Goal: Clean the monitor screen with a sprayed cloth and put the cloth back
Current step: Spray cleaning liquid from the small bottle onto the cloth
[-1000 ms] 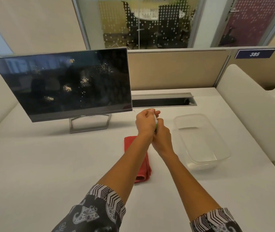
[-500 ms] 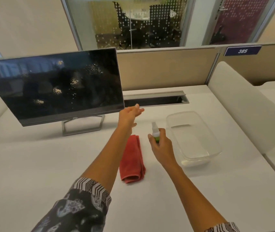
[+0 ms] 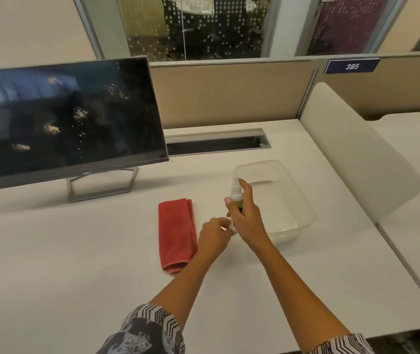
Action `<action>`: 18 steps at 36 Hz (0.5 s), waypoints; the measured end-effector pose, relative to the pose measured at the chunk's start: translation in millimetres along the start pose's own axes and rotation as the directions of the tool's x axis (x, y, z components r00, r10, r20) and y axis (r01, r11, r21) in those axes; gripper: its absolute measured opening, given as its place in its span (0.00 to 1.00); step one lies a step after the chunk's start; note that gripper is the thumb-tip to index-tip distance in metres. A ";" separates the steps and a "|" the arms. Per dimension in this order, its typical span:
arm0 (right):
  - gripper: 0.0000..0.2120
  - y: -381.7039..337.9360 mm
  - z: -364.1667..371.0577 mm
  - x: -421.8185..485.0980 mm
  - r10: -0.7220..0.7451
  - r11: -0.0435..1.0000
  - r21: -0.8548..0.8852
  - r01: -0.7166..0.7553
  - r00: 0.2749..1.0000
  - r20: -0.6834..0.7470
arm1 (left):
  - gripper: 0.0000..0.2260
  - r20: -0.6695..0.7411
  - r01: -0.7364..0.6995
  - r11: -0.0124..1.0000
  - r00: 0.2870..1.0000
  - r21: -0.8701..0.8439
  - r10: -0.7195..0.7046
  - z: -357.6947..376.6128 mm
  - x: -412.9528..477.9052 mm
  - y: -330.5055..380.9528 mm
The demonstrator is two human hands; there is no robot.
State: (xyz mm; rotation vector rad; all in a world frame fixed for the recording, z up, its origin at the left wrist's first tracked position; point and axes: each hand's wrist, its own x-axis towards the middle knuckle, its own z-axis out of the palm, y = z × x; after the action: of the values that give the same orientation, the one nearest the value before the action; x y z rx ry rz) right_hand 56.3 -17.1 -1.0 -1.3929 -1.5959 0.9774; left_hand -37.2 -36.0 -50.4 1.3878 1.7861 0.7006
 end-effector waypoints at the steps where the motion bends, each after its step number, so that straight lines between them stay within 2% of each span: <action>1: 0.26 2.8 -1.1 -0.7 0.003 1.000 0.003 -0.003 1.000 0.006 | 0.08 0.002 -0.007 0.999 1.000 0.049 0.007 5.6 -2.5 -0.2; 6: 0.26 16.2 -4.6 -2.9 0.020 0.999 0.027 -0.021 0.999 0.047 | 0.12 -0.033 -0.020 0.958 0.999 0.285 0.030 28.4 -13.2 -4.9; 9: 0.26 23.3 -4.2 -3.5 0.025 0.999 0.027 -0.026 0.998 0.060 | 0.11 -0.047 -0.054 0.931 0.996 0.360 0.076 37.1 -15.8 -9.5; 16: 0.25 28.6 -4.5 -6.0 0.030 0.999 0.016 -0.031 0.997 0.078 | 0.13 -0.035 -0.115 0.916 0.990 0.384 0.139 45.7 -13.3 -19.0; 18: 0.26 28.5 -4.4 -6.1 0.029 0.999 0.015 -0.030 0.997 0.074 | 0.14 -0.036 -0.106 0.939 0.992 0.328 0.125 44.2 -13.9 -18.1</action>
State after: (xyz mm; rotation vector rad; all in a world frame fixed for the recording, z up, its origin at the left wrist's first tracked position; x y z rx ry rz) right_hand 71.9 -20.1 -25.7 -1.3873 -1.6225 1.0678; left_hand -9.0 -55.3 -86.5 1.7176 1.9412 0.5234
